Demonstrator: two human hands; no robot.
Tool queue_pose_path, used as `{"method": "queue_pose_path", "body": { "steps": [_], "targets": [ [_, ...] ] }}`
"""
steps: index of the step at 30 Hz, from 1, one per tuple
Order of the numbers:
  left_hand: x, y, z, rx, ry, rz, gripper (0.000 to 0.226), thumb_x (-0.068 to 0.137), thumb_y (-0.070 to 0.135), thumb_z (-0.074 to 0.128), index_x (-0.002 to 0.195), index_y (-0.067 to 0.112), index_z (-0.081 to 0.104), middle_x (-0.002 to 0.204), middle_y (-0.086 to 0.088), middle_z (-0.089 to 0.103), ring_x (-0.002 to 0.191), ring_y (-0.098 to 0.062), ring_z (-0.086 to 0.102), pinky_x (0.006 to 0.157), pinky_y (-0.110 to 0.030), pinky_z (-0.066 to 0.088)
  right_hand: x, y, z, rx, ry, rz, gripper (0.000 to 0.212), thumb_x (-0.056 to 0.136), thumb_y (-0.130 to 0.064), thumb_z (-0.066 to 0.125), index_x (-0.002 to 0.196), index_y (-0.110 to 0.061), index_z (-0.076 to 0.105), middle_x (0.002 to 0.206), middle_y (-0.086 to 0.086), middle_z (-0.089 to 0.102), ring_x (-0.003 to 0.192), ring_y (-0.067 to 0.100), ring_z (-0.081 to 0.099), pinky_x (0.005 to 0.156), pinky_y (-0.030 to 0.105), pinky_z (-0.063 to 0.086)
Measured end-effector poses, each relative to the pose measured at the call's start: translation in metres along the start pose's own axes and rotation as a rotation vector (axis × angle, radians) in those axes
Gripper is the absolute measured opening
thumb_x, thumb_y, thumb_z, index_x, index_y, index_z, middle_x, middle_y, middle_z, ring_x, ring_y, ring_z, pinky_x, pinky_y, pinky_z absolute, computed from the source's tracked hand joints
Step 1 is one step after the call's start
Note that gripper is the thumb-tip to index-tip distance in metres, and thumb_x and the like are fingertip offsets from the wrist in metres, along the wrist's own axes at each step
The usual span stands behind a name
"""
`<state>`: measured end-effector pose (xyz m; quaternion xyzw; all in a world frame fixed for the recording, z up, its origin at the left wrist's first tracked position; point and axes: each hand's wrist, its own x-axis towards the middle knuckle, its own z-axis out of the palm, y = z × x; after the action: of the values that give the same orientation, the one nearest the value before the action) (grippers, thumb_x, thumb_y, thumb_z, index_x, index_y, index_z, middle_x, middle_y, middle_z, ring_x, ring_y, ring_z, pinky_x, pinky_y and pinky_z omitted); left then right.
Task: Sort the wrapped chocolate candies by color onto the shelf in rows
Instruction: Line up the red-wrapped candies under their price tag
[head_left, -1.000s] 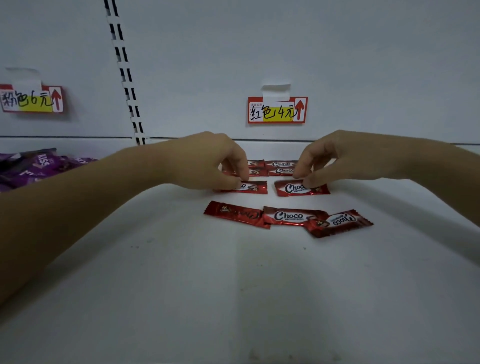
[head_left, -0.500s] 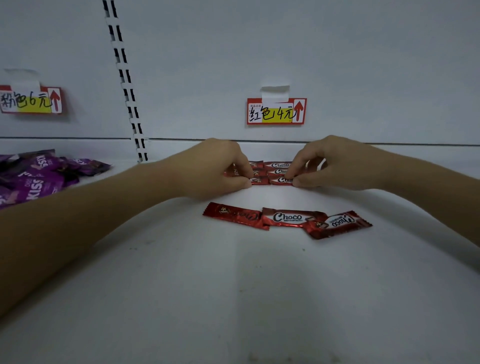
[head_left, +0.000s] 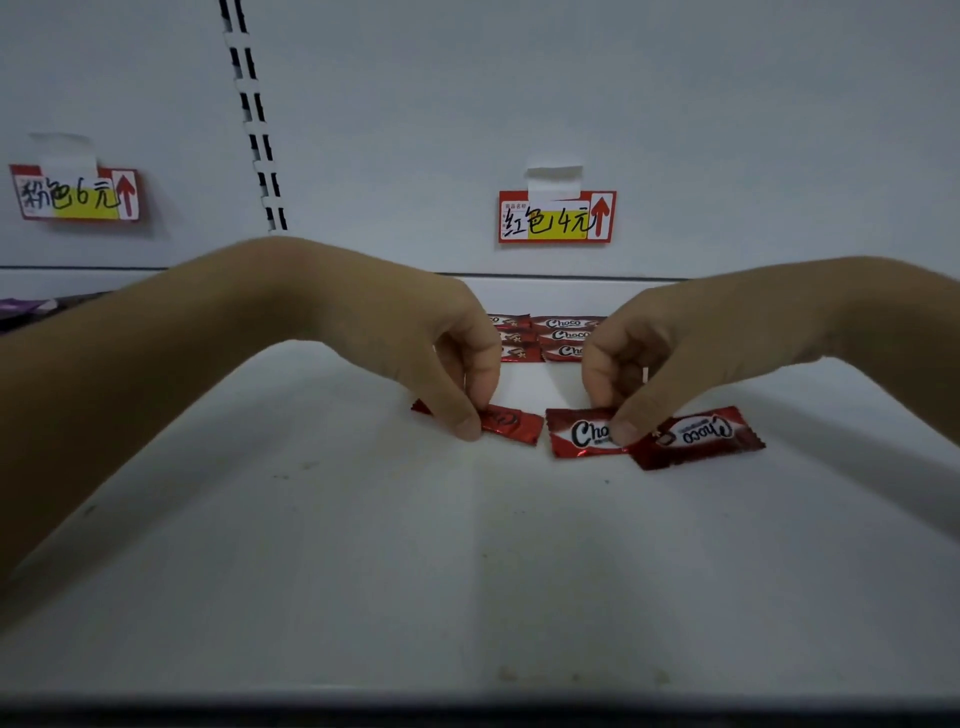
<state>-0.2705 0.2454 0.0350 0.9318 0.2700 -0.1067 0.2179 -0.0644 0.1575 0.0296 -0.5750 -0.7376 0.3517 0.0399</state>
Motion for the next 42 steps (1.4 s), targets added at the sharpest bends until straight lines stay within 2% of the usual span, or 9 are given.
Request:
{"method": "queue_pose_path", "body": {
  "steps": [4, 9, 13, 17, 20, 23, 28, 37, 42],
  "targets": [
    [0.002, -0.008, -0.002, -0.111, 0.142, 0.075, 0.015, 0.083, 0.018, 0.071, 0.094, 0.025, 0.063, 0.079, 0.005, 0.071, 0.069, -0.007, 0.062, 0.071, -0.024, 0.049, -0.007, 0.001, -0.005, 0.096, 0.063, -0.005, 0.015, 0.067, -0.017, 0.079, 0.074, -0.023, 0.068, 0.075, 0.002, 0.066, 0.07, 0.012, 0.057, 0.07, 0.03, 0.042],
    [0.002, -0.011, -0.004, -0.382, 0.281, 0.095, 0.05, 0.086, 0.004, 0.065, 0.121, 0.037, 0.052, 0.09, -0.004, 0.063, 0.078, -0.009, 0.068, 0.071, -0.023, 0.054, -0.011, 0.004, -0.012, 0.208, 0.244, 0.046, 0.018, 0.087, 0.001, 0.055, 0.076, -0.011, 0.063, 0.081, 0.006, 0.062, 0.074, 0.014, 0.056, 0.077, 0.029, 0.048],
    [0.003, -0.005, 0.0, -0.498, 0.315, 0.119, 0.041, 0.087, 0.0, 0.062, 0.111, 0.034, 0.059, 0.104, -0.011, 0.064, 0.088, -0.018, 0.071, 0.072, -0.033, 0.06, -0.011, 0.011, -0.015, 0.134, 0.245, 0.121, 0.015, 0.089, -0.002, 0.054, 0.089, -0.009, 0.067, 0.088, 0.005, 0.067, 0.08, 0.014, 0.059, 0.083, 0.029, 0.049],
    [0.005, -0.001, 0.007, -0.459, 0.371, 0.118, 0.016, 0.086, 0.01, 0.066, 0.094, 0.016, 0.055, 0.093, -0.018, 0.07, 0.077, -0.024, 0.071, 0.076, -0.038, 0.06, -0.01, 0.015, -0.017, 0.107, 0.293, 0.141, 0.014, 0.083, -0.006, 0.065, 0.095, -0.014, 0.068, 0.084, -0.001, 0.07, 0.076, 0.005, 0.062, 0.079, 0.025, 0.048],
    [0.01, -0.004, 0.009, -0.088, 0.398, 0.029, 0.025, 0.078, 0.032, 0.074, 0.079, 0.018, 0.053, 0.078, -0.003, 0.072, 0.065, -0.01, 0.064, 0.066, -0.03, 0.05, -0.007, 0.018, -0.016, 0.086, 0.275, 0.131, 0.018, 0.078, -0.009, 0.071, 0.096, -0.013, 0.067, 0.084, 0.001, 0.072, 0.078, 0.009, 0.062, 0.082, 0.032, 0.046],
    [0.011, -0.006, 0.01, 0.137, 0.417, -0.034, 0.027, 0.072, 0.047, 0.074, 0.079, 0.028, 0.055, 0.088, 0.013, 0.063, 0.083, -0.011, 0.06, 0.072, -0.026, 0.047, -0.006, 0.017, -0.015, 0.03, 0.272, 0.123, 0.017, 0.076, -0.014, 0.074, 0.092, -0.016, 0.069, 0.084, 0.0, 0.07, 0.076, 0.009, 0.06, 0.079, 0.031, 0.046],
    [0.015, -0.007, 0.014, 0.123, 0.382, 0.175, 0.016, 0.084, 0.031, 0.068, 0.1, 0.031, 0.067, 0.099, 0.02, 0.06, 0.09, -0.004, 0.056, 0.081, -0.022, 0.046, -0.003, 0.017, -0.013, -0.038, 0.246, 0.106, 0.015, 0.076, -0.018, 0.075, 0.09, -0.021, 0.071, 0.077, -0.007, 0.068, 0.067, 0.001, 0.057, 0.068, 0.019, 0.044],
    [0.019, -0.013, 0.014, 0.213, 0.388, 0.159, 0.013, 0.086, 0.032, 0.065, 0.098, 0.031, 0.07, 0.091, 0.02, 0.059, 0.084, -0.003, 0.057, 0.08, -0.024, 0.046, 0.003, 0.02, -0.008, -0.076, 0.287, 0.036, 0.014, 0.076, -0.022, 0.075, 0.087, -0.03, 0.072, 0.08, -0.012, 0.069, 0.075, 0.001, 0.061, 0.066, 0.008, 0.043],
    [0.019, -0.013, 0.014, 0.195, 0.443, 0.18, 0.012, 0.086, 0.033, 0.063, 0.095, 0.03, 0.07, 0.089, 0.017, 0.06, 0.084, -0.005, 0.058, 0.077, -0.019, 0.045, -0.005, 0.012, -0.014, -0.081, 0.222, 0.036, 0.009, 0.072, -0.027, 0.077, 0.078, -0.025, 0.071, 0.071, -0.008, 0.065, 0.067, 0.006, 0.055, 0.07, 0.029, 0.044]
  ]
}}
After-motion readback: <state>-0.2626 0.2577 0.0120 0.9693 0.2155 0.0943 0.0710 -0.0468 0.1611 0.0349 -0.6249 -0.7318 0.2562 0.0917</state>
